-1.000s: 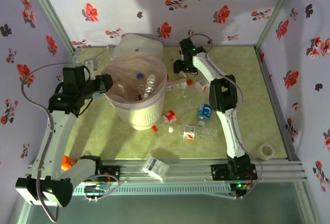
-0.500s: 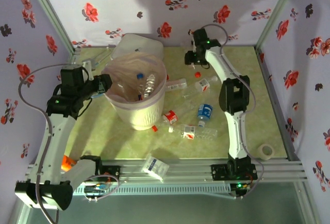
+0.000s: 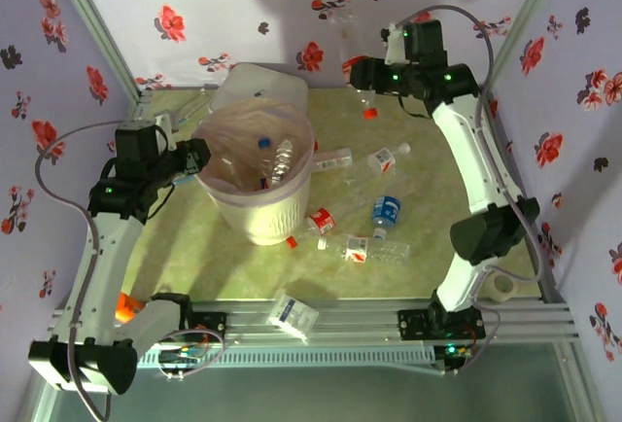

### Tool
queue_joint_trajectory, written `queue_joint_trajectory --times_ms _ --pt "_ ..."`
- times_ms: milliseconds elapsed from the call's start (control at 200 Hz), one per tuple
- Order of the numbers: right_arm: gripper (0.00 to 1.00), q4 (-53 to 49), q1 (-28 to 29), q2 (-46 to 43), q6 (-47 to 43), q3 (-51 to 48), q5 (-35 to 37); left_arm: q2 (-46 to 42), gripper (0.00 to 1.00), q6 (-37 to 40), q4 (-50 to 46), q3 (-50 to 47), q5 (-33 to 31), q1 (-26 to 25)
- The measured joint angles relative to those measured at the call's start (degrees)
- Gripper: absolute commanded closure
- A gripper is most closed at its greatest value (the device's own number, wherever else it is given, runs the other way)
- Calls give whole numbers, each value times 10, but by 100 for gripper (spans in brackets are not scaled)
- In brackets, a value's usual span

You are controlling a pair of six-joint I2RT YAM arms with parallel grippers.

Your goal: Put the plastic bottles in the bin

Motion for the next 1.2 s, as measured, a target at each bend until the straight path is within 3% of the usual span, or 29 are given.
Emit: queue_joint_trajectory --times_ms 275,410,730,950,1075,1200 --pt "40 26 208 -11 19 0 -36 16 68 -5 14 -3 -6 -1" --pt "40 25 269 7 17 2 -12 20 69 -6 19 -2 -7 -4" --pt "38 30 327 54 23 -31 33 21 69 -6 21 -2 -8 -5" --pt "8 23 332 52 17 -60 45 26 69 -6 21 1 -9 -5" --pt "5 1 325 50 -6 -33 61 28 69 -6 24 2 -8 -5" --pt "8 -10 310 50 -15 8 82 28 69 -6 24 2 -9 -5"
